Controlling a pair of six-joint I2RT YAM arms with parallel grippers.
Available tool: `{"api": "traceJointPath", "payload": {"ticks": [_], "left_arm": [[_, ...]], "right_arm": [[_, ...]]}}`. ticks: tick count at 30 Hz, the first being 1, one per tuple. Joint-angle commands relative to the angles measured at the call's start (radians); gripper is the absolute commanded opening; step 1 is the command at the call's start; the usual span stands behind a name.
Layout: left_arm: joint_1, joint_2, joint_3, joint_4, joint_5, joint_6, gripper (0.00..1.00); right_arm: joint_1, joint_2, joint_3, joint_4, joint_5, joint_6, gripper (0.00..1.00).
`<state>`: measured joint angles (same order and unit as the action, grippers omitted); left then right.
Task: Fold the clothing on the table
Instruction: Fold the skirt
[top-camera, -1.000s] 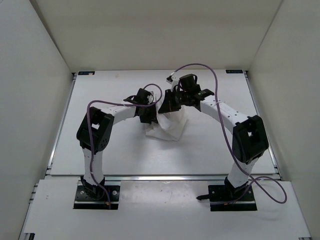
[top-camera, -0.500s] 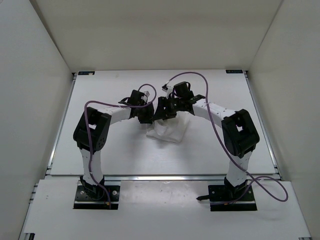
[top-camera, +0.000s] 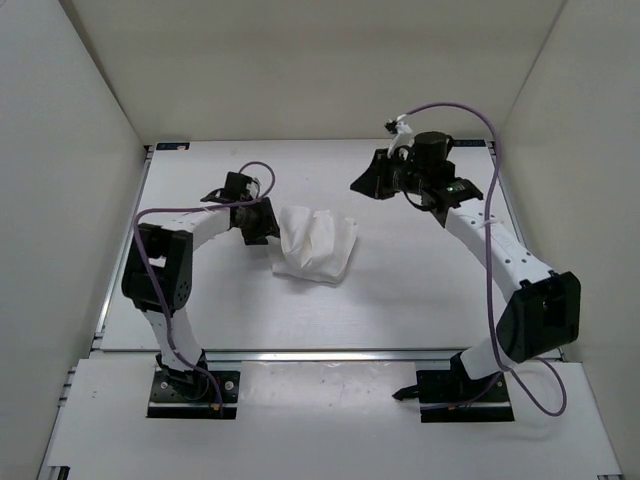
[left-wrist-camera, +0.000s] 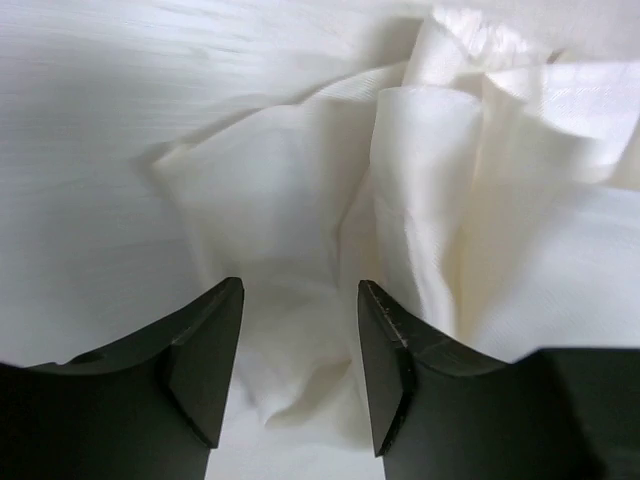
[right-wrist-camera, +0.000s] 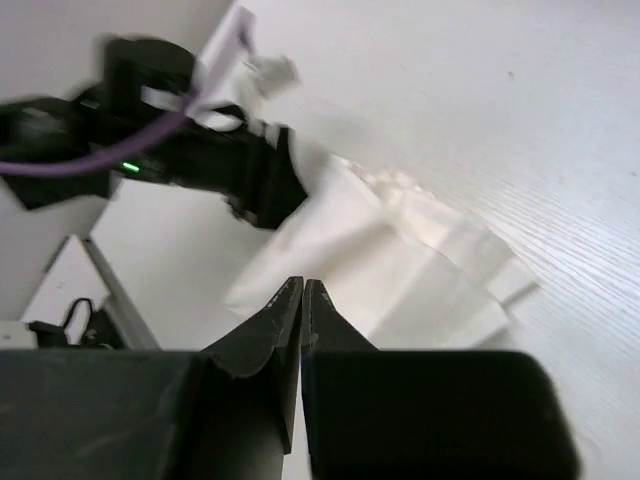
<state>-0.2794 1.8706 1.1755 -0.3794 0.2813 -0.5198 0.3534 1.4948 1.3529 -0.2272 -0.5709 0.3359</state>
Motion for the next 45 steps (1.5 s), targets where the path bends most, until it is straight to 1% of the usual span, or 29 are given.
{"api": "traceJointPath", "payload": {"ticks": [1,3,5,7,9,12,15,16,17,19,20,21,22,23,24,26,29,32,34,35,36,37,38,39,40,41,42,43,45], "left_arm": [[0.057,-0.168,0.065,-0.085,-0.062,0.035,0.61],[0.065,-0.212,0.084,-0.110,-0.067,0.038,0.62],[0.059,-0.252,0.104,-0.122,-0.088,0.050,0.63],[0.048,-0.293,0.115,-0.131,-0.085,0.041,0.63],[0.023,-0.327,0.110,-0.127,-0.073,0.027,0.63],[-0.046,-0.381,0.067,-0.099,-0.079,-0.005,0.61],[-0.135,-0.421,-0.014,-0.066,-0.116,-0.035,0.59],[-0.167,-0.432,-0.069,-0.052,-0.126,-0.057,0.56],[-0.170,-0.438,-0.120,-0.029,-0.123,-0.059,0.54],[-0.178,-0.427,-0.196,0.012,-0.140,-0.080,0.46],[-0.178,-0.409,-0.235,0.022,-0.149,-0.082,0.35],[-0.176,-0.393,-0.250,0.037,-0.154,-0.077,0.28],[-0.175,-0.368,-0.275,0.048,-0.152,-0.085,0.26],[-0.166,-0.338,-0.278,0.057,-0.163,-0.083,0.19],[-0.161,-0.308,-0.278,0.056,-0.163,-0.083,0.15],[-0.158,-0.277,-0.272,0.063,-0.165,-0.080,0.14],[-0.155,-0.240,-0.252,0.106,-0.169,-0.069,0.17],[-0.139,-0.188,-0.180,0.079,-0.156,-0.042,0.22],[-0.132,-0.171,-0.114,0.044,-0.151,-0.019,0.27],[-0.130,-0.166,-0.078,0.019,-0.143,0.000,0.30],[-0.126,-0.175,-0.041,0.002,-0.151,0.012,0.42],[-0.116,-0.179,-0.024,-0.015,-0.142,0.026,0.57],[-0.109,-0.203,-0.001,-0.036,-0.140,0.044,0.65],[-0.087,-0.220,0.024,-0.055,-0.120,0.053,0.79],[-0.069,-0.231,0.033,-0.070,-0.114,0.070,0.88],[-0.057,-0.254,0.058,-0.091,-0.110,0.089,0.92],[-0.041,-0.281,0.073,-0.116,-0.103,0.110,0.99],[-0.028,-0.297,0.091,-0.131,-0.113,0.127,0.99],[-0.021,-0.349,0.102,-0.173,-0.114,0.177,0.99]], "right_arm": [[0.031,0.073,-0.099,-0.092,0.051,-0.052,0.00],[0.061,0.096,-0.153,-0.054,0.055,-0.055,0.00],[0.073,0.128,-0.196,0.000,0.031,-0.020,0.00],[0.090,0.171,-0.196,0.026,-0.003,-0.020,0.00],[0.108,0.231,-0.144,-0.001,-0.010,-0.037,0.00],[0.122,0.300,-0.091,-0.006,-0.017,-0.047,0.00],[0.124,0.344,-0.052,-0.009,0.000,-0.057,0.00],[0.122,0.364,-0.049,-0.011,-0.004,-0.072,0.00],[0.113,0.378,-0.046,-0.021,-0.001,-0.074,0.00],[0.093,0.415,-0.044,-0.035,0.008,-0.077,0.00],[0.079,0.423,-0.043,-0.041,0.006,-0.078,0.00],[0.070,0.420,-0.054,-0.038,0.008,-0.084,0.00],[0.070,0.423,-0.067,-0.031,0.008,-0.086,0.00],[0.061,0.412,-0.075,-0.024,0.003,-0.081,0.00],[0.050,0.410,-0.089,-0.017,0.006,-0.092,0.00],[0.035,0.401,-0.101,-0.012,0.000,-0.098,0.00],[0.012,0.403,-0.127,-0.003,-0.009,-0.113,0.01],[-0.002,0.409,-0.095,-0.058,0.014,-0.146,0.00],[-0.017,0.404,-0.058,-0.090,0.008,-0.166,0.02],[-0.021,0.380,-0.042,-0.109,0.012,-0.166,0.06],[-0.027,0.368,-0.029,-0.113,0.003,-0.167,0.18],[-0.031,0.334,-0.017,-0.124,0.011,-0.164,0.39],[-0.034,0.306,0.000,-0.142,0.022,-0.169,0.47],[-0.036,0.274,0.012,-0.161,0.041,-0.169,0.61],[-0.042,0.250,0.017,-0.158,0.054,-0.181,0.74],[-0.039,0.207,0.020,-0.164,0.083,-0.186,0.80],[-0.050,0.164,0.015,-0.164,0.104,-0.190,0.90],[-0.062,0.145,0.003,-0.167,0.106,-0.193,0.98],[-0.073,0.087,-0.006,-0.165,0.111,-0.199,1.00]]}}
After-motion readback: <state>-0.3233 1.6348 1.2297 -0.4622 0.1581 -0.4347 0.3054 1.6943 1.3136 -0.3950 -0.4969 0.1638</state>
